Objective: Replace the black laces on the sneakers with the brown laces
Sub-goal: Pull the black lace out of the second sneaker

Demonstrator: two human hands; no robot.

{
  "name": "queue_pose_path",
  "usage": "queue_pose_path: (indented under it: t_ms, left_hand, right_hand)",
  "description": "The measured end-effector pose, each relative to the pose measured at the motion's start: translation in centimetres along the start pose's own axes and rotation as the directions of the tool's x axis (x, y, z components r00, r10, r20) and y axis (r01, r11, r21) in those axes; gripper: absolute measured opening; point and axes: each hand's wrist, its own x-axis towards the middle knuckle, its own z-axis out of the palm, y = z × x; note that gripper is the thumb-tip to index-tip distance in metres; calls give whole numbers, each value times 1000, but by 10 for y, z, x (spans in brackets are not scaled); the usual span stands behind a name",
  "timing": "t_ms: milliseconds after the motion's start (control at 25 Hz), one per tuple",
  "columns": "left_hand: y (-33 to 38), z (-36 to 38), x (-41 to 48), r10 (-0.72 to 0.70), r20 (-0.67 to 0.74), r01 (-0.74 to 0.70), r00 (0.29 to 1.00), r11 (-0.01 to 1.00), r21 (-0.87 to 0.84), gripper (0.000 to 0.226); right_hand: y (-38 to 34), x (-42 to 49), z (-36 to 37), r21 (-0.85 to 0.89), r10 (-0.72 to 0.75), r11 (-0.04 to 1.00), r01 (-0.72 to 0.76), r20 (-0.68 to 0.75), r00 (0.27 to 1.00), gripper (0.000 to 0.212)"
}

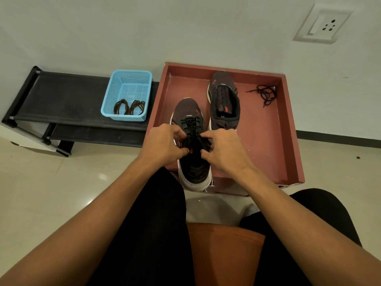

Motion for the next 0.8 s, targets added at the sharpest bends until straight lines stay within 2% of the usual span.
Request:
queue_pose_path:
  t_ms: [120, 240, 400, 480, 600, 680, 800]
  left_hand:
    - [4, 5, -3, -5, -30, 5, 1000, 1000, 8, 35]
    - [6, 8, -5, 4, -51, -1, 999, 999, 55, 44]
    - [11, 8, -6, -4, -64, 12, 998, 992, 124, 54]
    - [18, 10, -7, -4, -126, 22, 992, 990, 138, 55]
    - [25, 13, -12, -9, -229, 38, 973, 992, 120, 46]
    - [23, 12, -12, -19, -248, 45, 969, 994, 97, 35]
    - [20, 9, -17, -39, -251, 52, 967, 998, 44, 25]
  right_hand:
    - [-1, 2, -6, 11, 9, 1000, -9, -8, 1000, 46]
    - [3, 8, -13, 32, 1, 999, 0, -34, 999, 41]
    - [4, 14, -18, 239, -3, 971, 12, -37, 999, 34]
    - [3, 19, -18, 318, -16, 947, 35, -61, 998, 27]
    - [-2, 26, -18, 418, -12, 907, 46, -84, 996, 14]
    - [-2, 30, -16, 454, -3, 890, 42, -87, 996, 6]
    - [6, 33, -14, 515, 29, 857, 3, -53, 998, 6]
